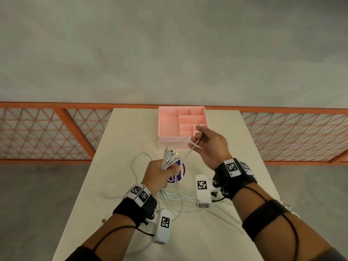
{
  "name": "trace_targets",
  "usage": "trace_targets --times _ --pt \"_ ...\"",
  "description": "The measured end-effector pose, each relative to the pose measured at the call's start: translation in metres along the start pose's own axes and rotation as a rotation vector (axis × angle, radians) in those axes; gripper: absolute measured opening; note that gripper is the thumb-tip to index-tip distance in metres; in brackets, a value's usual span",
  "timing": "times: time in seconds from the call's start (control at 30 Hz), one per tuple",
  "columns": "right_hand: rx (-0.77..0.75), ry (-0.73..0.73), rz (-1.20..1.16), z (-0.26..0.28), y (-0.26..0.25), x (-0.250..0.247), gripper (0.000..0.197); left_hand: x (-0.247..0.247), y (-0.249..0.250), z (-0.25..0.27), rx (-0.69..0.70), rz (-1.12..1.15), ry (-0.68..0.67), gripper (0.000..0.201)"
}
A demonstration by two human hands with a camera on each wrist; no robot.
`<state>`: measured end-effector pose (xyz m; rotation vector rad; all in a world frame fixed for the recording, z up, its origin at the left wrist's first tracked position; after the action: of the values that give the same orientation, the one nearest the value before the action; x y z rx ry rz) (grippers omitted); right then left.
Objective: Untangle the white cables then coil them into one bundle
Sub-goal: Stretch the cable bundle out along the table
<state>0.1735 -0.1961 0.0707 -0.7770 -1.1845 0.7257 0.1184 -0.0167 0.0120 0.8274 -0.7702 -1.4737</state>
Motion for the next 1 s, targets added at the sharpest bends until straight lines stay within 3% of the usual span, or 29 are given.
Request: trace_targets --times 0.17,0.33,0.47,0.53,0.63,0.7,0.73,0.77,0.8,0.87,0.93,1.0 --pt "-0.189 0.209 -0.083 -0.016 -0.052 -0.043 0.016 -0.008 -0.009 0.001 -0.016 -0.017 -0.006 0.019" --pt "-0.270 0.363 0.067 -0.011 -0.064 -0.107 0.018 0.000 0.001 0.002 0.023 -0.013 -0.034 0.021" --pt "-0.298 0.468 0.164 -0.005 -0.068 -0.142 0.028 0.004 0.010 0.000 0.040 -0.026 -0.026 0.007" --pt "-0.228 0.514 0.302 -0.006 -0.061 -0.161 0.026 0.003 0.012 -0.002 0.050 0.022 0.003 0.016" --pt "0.065 0.504 0.626 -0.005 -0.037 -0.188 0.014 -0.002 0.016 -0.005 0.044 0.212 0.018 0.026" --pt "0.259 0.521 0.978 0.003 -0.029 -0.201 0.043 -0.007 0.021 -0.007 0.039 0.339 0.021 0.031" --pt "0.251 0.555 1.112 0.007 -0.030 -0.199 0.060 -0.010 0.025 -0.007 0.045 0.386 0.022 0.032" --pt "0.148 0.564 1.181 0.011 -0.035 -0.183 0.071 -0.012 0.028 -0.007 0.050 0.428 0.024 0.034" --pt "-0.015 0.504 1.164 0.012 -0.036 -0.158 0.074 -0.014 0.031 -0.007 0.050 0.472 0.022 0.035" --pt "-0.256 0.151 0.995 0.015 -0.023 -0.083 0.064 -0.016 0.038 -0.005 0.050 0.553 0.014 0.037" --pt "-0.230 -0.339 0.956 0.030 0.015 -0.005 0.060 -0.015 0.046 -0.005 0.056 0.620 0.009 0.037" --pt "-0.092 -0.668 0.953 0.049 0.053 0.045 0.055 -0.016 0.055 -0.004 0.063 0.665 -0.004 0.037"
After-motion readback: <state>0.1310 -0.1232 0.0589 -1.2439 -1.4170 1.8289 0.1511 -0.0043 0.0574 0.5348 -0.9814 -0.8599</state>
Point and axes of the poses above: each hand's wrist, its own z-axis away from the middle knuckle, its own x-axis out of the palm, y = z × x, the point moved 9 cm from there along -z, towards the middle knuckle, and after that the axes turned 11 degrees about -x, right-handed, at the moved point
